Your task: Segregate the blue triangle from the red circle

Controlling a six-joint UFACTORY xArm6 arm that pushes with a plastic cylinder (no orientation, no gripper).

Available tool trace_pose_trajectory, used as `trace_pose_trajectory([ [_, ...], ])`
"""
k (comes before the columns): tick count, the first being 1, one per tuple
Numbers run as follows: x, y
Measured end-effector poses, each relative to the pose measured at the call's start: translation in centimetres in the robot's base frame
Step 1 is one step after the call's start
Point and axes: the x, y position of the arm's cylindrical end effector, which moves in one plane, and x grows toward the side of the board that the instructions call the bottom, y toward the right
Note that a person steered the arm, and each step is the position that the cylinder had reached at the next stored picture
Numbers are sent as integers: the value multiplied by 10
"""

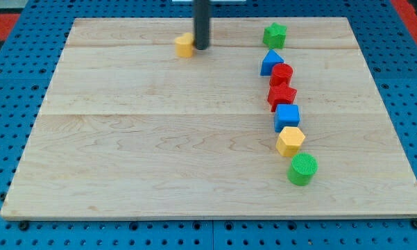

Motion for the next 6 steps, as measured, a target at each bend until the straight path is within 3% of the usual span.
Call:
trace_pose_trajectory([
  [1,-3,3],
  [2,43,52],
  [3,37,118],
  [4,54,122],
  [6,81,221],
])
